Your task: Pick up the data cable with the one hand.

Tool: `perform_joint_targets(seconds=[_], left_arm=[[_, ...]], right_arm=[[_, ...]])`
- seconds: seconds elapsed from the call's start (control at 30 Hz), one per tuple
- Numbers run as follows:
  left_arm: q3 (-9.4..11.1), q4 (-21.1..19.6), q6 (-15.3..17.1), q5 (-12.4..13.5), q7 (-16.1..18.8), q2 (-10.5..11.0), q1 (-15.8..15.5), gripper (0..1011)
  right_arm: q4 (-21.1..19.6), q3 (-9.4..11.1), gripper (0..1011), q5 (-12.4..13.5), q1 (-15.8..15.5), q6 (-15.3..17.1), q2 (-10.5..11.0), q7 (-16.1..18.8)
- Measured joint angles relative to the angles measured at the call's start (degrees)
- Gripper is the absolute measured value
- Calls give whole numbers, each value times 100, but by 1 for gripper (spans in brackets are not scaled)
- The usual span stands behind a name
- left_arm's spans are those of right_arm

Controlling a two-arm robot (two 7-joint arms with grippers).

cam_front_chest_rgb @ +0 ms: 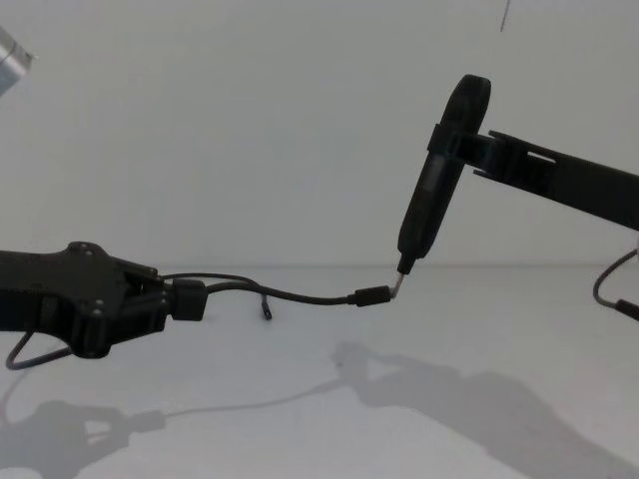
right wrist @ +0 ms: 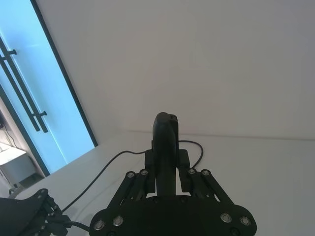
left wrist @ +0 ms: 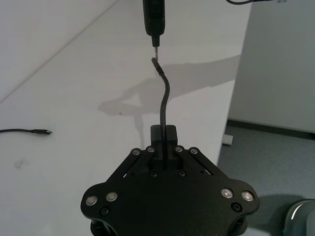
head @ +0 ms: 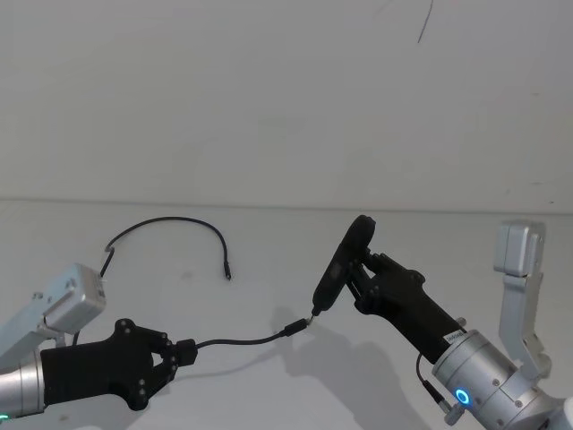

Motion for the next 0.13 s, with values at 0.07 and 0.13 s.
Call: perform_joint_targets(seconds=[0.07,0.13], left_arm=[[0,0,0,0,0,0,0,48],[0,0,0,0,0,0,0,48]], right_arm=[[7,-3,269,8,4,-4,2,2],[12,-5,269,13,7,-6,3,4]])
